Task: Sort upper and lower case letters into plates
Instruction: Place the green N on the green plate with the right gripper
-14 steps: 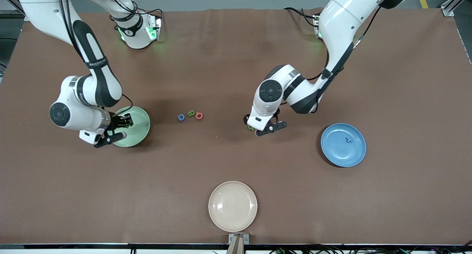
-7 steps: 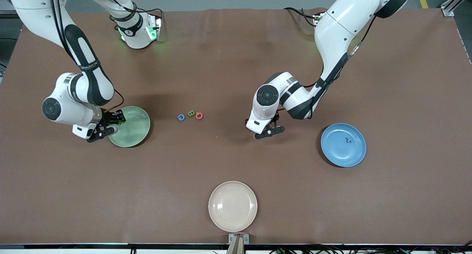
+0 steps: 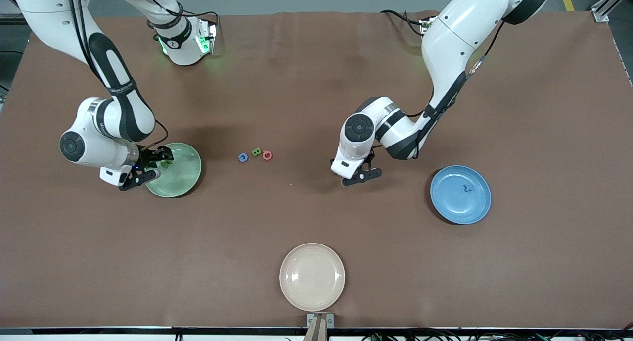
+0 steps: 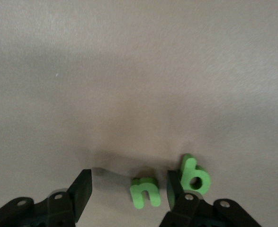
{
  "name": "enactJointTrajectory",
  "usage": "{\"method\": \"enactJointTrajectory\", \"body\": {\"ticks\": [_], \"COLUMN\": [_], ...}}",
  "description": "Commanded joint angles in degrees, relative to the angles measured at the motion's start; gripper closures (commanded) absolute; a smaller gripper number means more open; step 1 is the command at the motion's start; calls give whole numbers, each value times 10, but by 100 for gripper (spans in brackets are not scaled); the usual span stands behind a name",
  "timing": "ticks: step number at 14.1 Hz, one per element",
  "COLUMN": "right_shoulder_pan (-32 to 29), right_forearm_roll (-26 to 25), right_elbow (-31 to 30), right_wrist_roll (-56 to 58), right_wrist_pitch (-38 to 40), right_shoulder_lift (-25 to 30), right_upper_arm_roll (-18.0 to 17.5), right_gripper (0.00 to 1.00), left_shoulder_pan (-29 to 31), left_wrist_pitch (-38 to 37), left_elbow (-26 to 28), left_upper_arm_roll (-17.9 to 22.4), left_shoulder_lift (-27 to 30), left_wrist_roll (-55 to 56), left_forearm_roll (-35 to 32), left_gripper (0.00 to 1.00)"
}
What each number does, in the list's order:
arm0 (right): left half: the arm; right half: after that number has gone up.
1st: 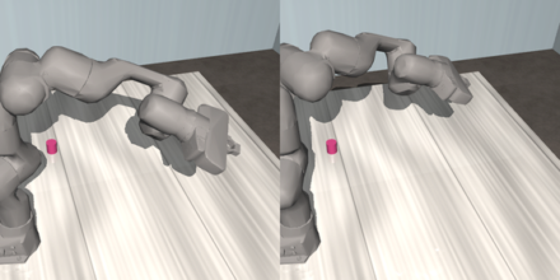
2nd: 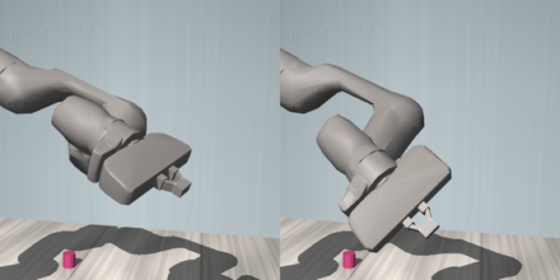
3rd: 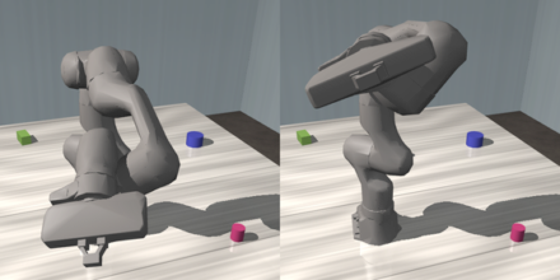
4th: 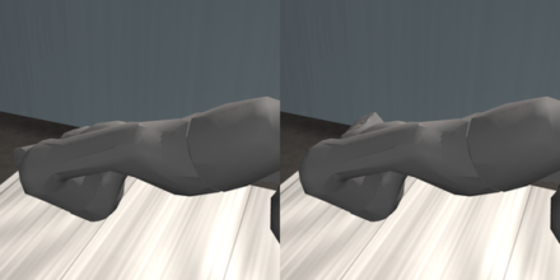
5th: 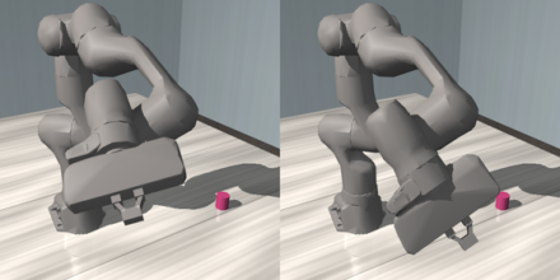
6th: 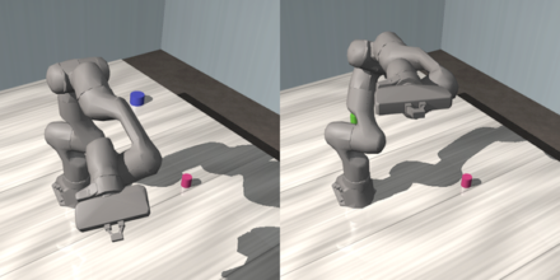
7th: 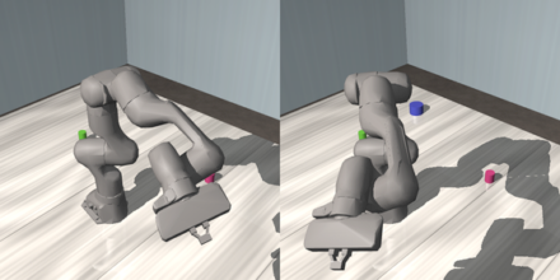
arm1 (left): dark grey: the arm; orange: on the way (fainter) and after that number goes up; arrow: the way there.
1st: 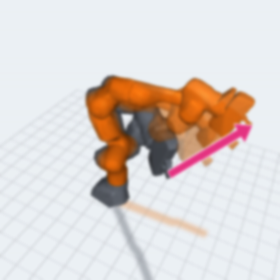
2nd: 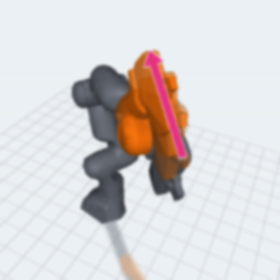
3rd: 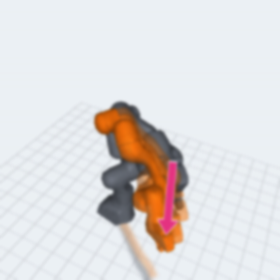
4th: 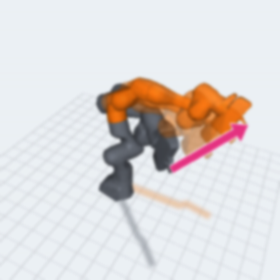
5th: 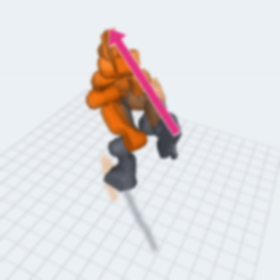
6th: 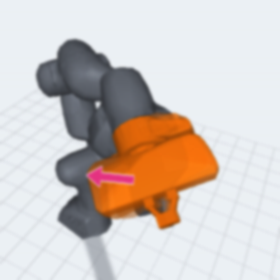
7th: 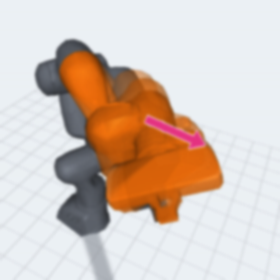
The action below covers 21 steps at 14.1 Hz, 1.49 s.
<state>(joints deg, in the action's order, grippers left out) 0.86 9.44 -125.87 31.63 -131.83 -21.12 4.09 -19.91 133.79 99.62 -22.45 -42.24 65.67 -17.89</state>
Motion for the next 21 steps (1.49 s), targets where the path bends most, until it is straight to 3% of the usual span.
{"method": "enactJointTrajectory", "body": {"ticks": [1,8,12,14,18,21], "right_shoulder_pan": [3,110,181,185,176,178], "right_forearm_roll": [3,3,2,2,-6,0], "right_elbow": [4,76,99,112,160,158], "right_wrist_roll": [-45,-326,-560,-685,-714,-719], "right_wrist_pitch": [35,122,119,122,174,171], "right_shoulder_lift": [20,28,28,31,26,25], "right_upper_arm_roll": [-7,-10,-8,-7,-4,-5], "right_gripper": [0,0,0,0,0,1], "left_shoulder_pan": [1,-2,-2,-3,-3,-7], "left_wrist_pitch": [16,16,16,16,16,16], "left_elbow": [20,24,28,28,28,28], "left_upper_arm_roll": [-1,-3,-6,-7,-7,-7], "left_shoulder_lift": [6,6,7,6,6,6], "left_wrist_roll": [8,11,24,26,28,35], "left_forearm_roll": [-13,-3,-3,-3,-3,-3], "left_gripper": [30,31,31,32,50,64]}}
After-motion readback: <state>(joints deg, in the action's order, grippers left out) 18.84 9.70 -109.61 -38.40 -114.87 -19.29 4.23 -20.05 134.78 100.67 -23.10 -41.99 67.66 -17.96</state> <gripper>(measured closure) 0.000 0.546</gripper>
